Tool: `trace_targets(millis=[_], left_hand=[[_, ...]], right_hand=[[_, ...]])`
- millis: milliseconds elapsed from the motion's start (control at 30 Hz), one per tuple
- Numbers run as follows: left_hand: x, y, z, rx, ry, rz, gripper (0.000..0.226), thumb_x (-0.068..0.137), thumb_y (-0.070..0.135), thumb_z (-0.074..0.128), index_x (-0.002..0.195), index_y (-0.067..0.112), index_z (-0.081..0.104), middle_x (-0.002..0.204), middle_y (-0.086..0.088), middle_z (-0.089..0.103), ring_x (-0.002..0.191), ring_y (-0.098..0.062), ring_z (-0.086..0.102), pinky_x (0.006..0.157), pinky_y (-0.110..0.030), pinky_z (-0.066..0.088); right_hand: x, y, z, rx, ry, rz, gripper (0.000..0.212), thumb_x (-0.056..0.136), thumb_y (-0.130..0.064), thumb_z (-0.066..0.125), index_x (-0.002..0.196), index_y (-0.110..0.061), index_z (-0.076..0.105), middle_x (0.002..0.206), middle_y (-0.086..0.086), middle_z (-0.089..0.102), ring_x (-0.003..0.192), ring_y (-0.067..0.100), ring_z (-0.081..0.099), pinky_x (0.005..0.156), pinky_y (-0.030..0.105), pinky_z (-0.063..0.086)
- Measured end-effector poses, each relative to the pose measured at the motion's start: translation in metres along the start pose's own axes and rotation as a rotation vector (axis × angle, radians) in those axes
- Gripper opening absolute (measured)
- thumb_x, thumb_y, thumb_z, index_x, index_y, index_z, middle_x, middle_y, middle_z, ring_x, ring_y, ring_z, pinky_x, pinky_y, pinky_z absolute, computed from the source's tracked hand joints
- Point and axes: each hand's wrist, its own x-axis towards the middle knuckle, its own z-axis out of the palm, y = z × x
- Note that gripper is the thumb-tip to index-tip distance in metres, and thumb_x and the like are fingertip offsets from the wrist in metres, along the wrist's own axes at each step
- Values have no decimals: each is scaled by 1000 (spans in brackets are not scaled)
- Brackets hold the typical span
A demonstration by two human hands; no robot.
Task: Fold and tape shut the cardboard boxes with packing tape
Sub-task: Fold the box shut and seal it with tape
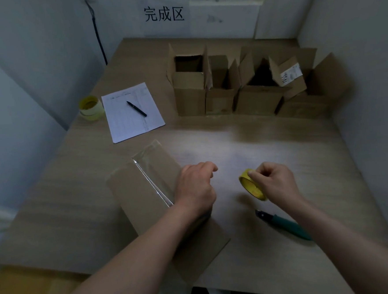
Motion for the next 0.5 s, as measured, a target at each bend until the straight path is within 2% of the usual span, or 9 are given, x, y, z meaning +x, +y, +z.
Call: trace_targets(millis=[133, 267, 333, 400, 433, 500], left_hand=[[0, 3, -1, 6, 3, 2, 54, 59, 8, 35, 103, 11, 66, 91, -4, 68, 88, -31, 60, 81, -32, 33], [-1, 4, -3, 10, -15, 15, 50, 60, 9, 37, 100, 10, 68, 91, -5, 69, 88, -31, 61, 80, -32, 34], [-1, 5, -4, 16, -15, 19, 50, 60, 9, 37, 99, 9, 68, 91, -6, 70, 87, -31, 61, 81, -32, 34], [-1, 5, -5, 18, -8, 25, 48, 61, 9, 38, 98, 9, 68, 90, -6, 70, 87, -31, 61, 81, -33, 35], [-1, 5, -5, 20, -9, 27, 48, 61, 9, 38, 98, 9, 69, 90, -6, 70, 86, -31, 61, 82, -33, 36], [-2, 7, -5, 25, -21, 37, 47, 61, 8, 39, 97, 9, 69, 89, -7, 70, 86, -32, 61, 81, -33, 35]], right_hand=[[-3, 14, -9, -55, 76, -77, 24, 79, -20, 75, 59, -20, 61, 58, -4, 61, 61, 17, 60, 54, 31, 47], [4, 16, -18, -147, 60, -125, 20, 79, -20, 76, 66, -21, 62, 63, -5, 62, 65, 15, 61, 53, 27, 44], [12, 18, -27, -175, -1, -100, 18, 80, -21, 78, 83, -25, 61, 68, -7, 65, 69, 16, 65, 56, 27, 46], [19, 21, -35, -239, -124, -51, 46, 82, -22, 78, 117, -35, 50, 73, -4, 68, 69, 14, 66, 59, 30, 50], [21, 26, -39, -295, -152, -42, 55, 84, -22, 77, 126, -35, 45, 76, -4, 68, 70, 13, 66, 60, 31, 51], [20, 34, -43, -428, -108, -74, 50, 87, -26, 73, 129, -31, 46, 81, -8, 64, 71, 12, 62, 61, 34, 52]])
